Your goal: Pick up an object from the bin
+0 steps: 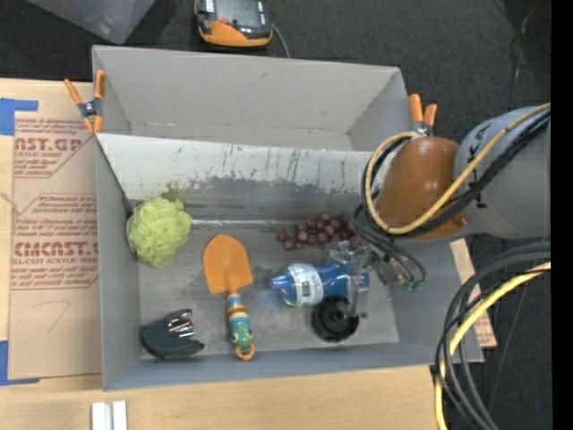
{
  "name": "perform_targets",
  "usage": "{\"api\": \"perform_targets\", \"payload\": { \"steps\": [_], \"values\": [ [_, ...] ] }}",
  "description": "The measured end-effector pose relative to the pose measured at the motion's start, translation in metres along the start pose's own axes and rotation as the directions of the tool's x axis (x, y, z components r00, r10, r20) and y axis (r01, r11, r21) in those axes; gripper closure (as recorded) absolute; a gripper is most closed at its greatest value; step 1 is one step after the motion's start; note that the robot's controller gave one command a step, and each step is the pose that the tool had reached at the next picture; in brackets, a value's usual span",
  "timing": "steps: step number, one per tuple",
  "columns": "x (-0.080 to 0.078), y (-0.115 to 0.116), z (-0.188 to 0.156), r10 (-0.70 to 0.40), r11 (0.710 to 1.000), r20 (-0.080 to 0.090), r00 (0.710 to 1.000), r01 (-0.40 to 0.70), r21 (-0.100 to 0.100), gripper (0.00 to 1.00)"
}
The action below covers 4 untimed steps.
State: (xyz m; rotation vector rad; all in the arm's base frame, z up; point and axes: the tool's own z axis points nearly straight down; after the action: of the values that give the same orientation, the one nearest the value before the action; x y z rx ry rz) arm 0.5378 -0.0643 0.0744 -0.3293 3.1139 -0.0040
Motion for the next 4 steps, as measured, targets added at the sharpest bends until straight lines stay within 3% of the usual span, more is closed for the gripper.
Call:
{"api": "perform_targets", "payload": {
  "steps": [4],
  "values": [
    [-0.0001, 0.0, -0.0001, 0.0, 1.0, 0.0, 1.0, 0.0, 0.0, 1.0]
  ]
}}
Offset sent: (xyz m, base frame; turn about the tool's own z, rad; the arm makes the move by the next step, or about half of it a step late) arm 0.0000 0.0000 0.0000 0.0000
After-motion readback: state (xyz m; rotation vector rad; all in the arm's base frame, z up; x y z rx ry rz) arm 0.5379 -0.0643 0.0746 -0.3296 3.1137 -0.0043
